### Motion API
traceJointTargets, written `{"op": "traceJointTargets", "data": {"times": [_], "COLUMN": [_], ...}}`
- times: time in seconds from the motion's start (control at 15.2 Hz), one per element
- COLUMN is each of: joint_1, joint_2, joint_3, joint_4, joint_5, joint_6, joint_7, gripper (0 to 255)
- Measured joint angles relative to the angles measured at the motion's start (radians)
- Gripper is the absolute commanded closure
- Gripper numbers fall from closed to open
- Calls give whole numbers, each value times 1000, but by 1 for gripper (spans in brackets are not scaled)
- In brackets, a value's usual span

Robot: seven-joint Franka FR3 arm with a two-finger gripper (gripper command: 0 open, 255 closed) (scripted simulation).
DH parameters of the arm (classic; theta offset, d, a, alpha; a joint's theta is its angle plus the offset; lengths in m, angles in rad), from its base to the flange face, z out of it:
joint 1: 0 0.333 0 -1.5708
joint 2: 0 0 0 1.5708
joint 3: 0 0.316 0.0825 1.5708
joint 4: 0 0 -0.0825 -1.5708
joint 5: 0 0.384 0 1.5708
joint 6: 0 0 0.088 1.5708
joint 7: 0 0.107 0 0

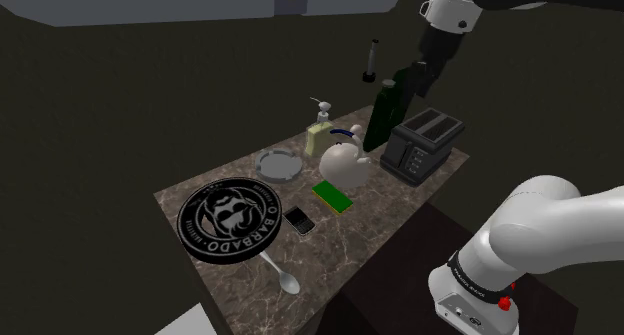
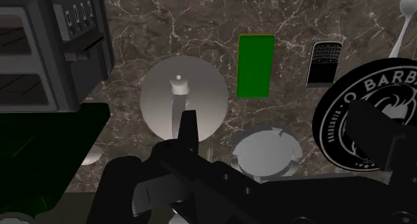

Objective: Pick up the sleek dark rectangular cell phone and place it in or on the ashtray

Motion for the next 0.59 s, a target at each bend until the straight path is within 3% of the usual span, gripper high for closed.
{"op": "traceJointTargets", "data": {"times": [0.2,0.59], "joint_1": [6,38], "joint_2": [16,84], "joint_3": [11,64], "joint_4": [-19,-130], "joint_5": [8,49], "joint_6": [32,195], "joint_7": [10,57], "gripper": [0,0]}}
